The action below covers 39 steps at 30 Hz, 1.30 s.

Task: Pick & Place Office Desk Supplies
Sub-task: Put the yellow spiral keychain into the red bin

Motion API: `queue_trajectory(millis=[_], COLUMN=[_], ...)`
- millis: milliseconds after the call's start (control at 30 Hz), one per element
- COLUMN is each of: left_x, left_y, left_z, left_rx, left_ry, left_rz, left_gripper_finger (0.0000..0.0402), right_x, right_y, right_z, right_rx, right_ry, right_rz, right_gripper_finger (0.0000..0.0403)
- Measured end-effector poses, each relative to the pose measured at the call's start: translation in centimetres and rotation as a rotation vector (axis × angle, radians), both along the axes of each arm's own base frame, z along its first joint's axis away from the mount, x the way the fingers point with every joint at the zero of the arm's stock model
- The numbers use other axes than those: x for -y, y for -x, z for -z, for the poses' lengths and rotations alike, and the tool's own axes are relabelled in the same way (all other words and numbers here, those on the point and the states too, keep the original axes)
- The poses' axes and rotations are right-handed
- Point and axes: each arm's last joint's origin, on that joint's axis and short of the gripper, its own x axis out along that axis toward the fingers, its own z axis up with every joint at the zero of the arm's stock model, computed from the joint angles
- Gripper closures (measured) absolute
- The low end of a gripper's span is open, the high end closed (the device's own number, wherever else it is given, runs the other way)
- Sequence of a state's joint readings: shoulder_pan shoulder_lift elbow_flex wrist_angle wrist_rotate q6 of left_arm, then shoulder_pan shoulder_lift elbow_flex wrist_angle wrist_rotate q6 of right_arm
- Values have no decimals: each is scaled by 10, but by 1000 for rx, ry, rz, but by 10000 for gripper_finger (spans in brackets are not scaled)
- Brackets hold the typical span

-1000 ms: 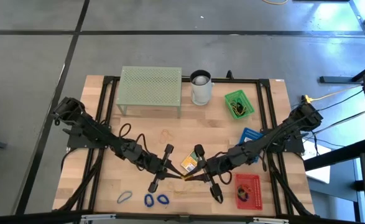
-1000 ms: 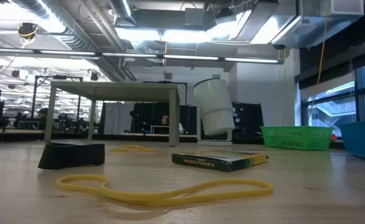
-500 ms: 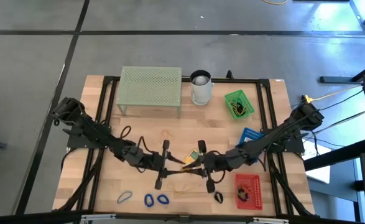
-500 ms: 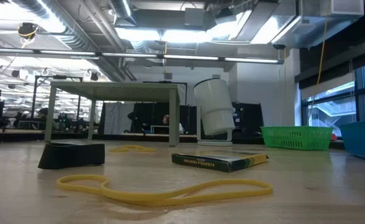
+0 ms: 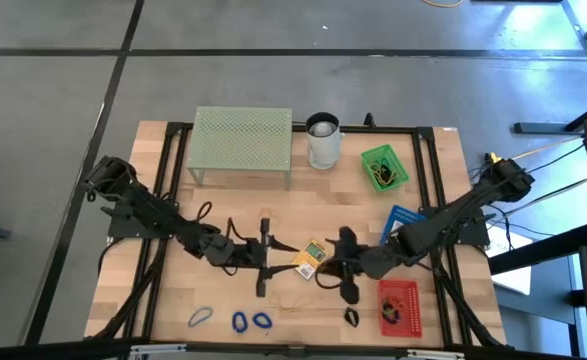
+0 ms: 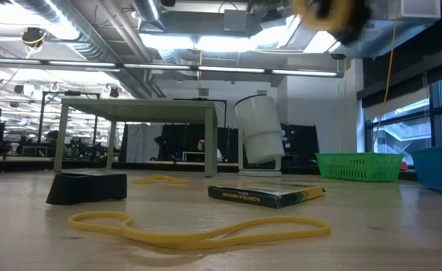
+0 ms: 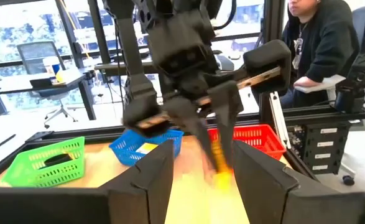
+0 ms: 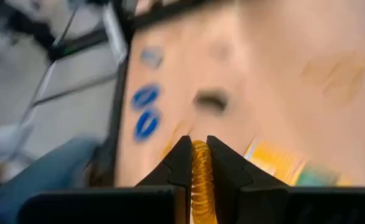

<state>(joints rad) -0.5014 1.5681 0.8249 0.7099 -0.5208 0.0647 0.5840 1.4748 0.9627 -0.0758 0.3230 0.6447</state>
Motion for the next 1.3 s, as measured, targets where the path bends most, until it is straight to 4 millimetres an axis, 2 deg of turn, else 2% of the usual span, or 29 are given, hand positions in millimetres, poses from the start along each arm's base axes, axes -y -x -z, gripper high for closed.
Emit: queue_trajectory(millis=[167, 400, 567, 700, 833, 1300], left_x=[0, 0, 0, 0, 0, 0], left_y=[0, 0, 0, 0, 0, 0], left_z=[0, 1, 1, 1, 1, 1], left_rx=[-3, -6, -6, -6, -7, -9], left_ry=[-1, 0, -1, -1, -1, -3], left_rz=[-3, -5, -5, -5, -6, -6], left_gripper_finger=[245, 245, 245, 245, 245, 245], right_x=[-23, -69, -89, -88, -83, -69], right_y=[25, 73, 101, 113, 116, 121], right_z=[8, 11, 13, 19, 24, 32], right_rx=[-222, -452, -544, -568, -598, -701], right_ry=[-195, -373, -435, -395, -364, -305], right_rz=[-104, -302, -257, -115, -16, 153], right_gripper_finger=[371, 367, 363, 362, 362, 361])
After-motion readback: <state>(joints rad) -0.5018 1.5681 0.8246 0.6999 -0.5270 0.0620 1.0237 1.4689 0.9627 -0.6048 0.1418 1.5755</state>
